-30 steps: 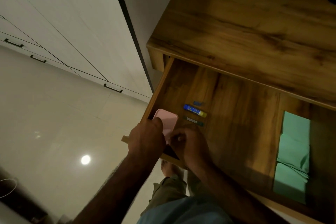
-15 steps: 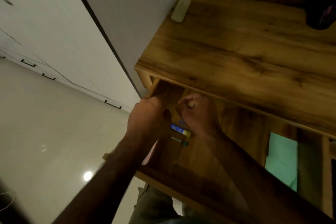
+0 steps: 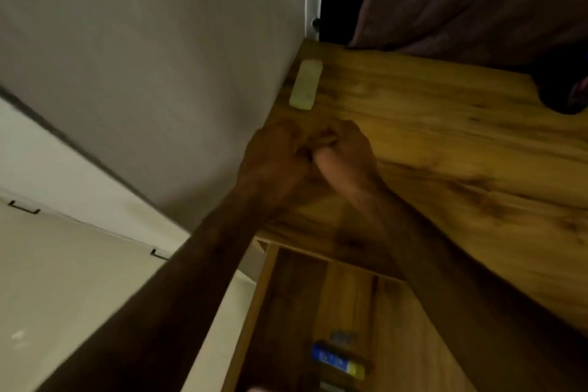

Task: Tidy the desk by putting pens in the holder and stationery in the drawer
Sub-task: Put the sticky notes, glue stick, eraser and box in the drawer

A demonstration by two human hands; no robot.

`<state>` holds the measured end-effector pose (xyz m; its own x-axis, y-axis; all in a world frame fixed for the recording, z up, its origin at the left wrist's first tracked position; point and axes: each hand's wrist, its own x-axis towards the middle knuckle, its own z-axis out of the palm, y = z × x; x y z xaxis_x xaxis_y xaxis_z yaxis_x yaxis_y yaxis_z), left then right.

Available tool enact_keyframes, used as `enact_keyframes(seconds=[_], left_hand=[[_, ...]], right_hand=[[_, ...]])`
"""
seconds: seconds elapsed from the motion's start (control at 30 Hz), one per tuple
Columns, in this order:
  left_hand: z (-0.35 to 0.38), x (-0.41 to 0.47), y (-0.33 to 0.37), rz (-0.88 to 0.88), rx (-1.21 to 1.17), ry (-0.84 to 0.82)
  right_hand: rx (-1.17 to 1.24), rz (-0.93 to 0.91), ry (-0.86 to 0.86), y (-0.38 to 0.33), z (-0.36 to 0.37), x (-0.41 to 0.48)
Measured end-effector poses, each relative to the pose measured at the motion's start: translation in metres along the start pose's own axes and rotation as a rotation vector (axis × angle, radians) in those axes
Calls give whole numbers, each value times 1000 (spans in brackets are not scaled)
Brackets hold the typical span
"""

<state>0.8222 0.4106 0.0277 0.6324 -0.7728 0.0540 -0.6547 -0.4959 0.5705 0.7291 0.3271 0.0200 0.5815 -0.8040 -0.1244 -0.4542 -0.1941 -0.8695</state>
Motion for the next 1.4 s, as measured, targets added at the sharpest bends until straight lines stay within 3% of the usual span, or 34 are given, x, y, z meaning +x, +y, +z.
enact_keyframes(seconds=[0.13, 0.3, 0.43, 0.77, 0.97, 1.13, 1.27, 1.4], left_hand=[[18, 80, -22, 11, -17, 37], [41, 131, -32, -51, -14, -3], [54, 147, -39, -96, -41, -57], [65, 152, -47, -91, -44, 14], [70, 122, -48, -174, -279, 173], [64, 73, -40, -214, -418, 233], [42, 12, -22, -197, -506, 196], [22, -73, -7, -101, -438, 133]], right_hand=[[85, 22, -21, -8, 17, 70], [21, 116, 20, 4, 30, 128], [46, 217, 34, 14, 33, 147], [45, 178, 111, 18, 48, 149], [296, 329, 184, 27, 46, 126], [504, 311, 134, 20, 25, 71], [560, 262, 90, 20, 11, 11], [556, 235, 21, 43, 4, -61]])
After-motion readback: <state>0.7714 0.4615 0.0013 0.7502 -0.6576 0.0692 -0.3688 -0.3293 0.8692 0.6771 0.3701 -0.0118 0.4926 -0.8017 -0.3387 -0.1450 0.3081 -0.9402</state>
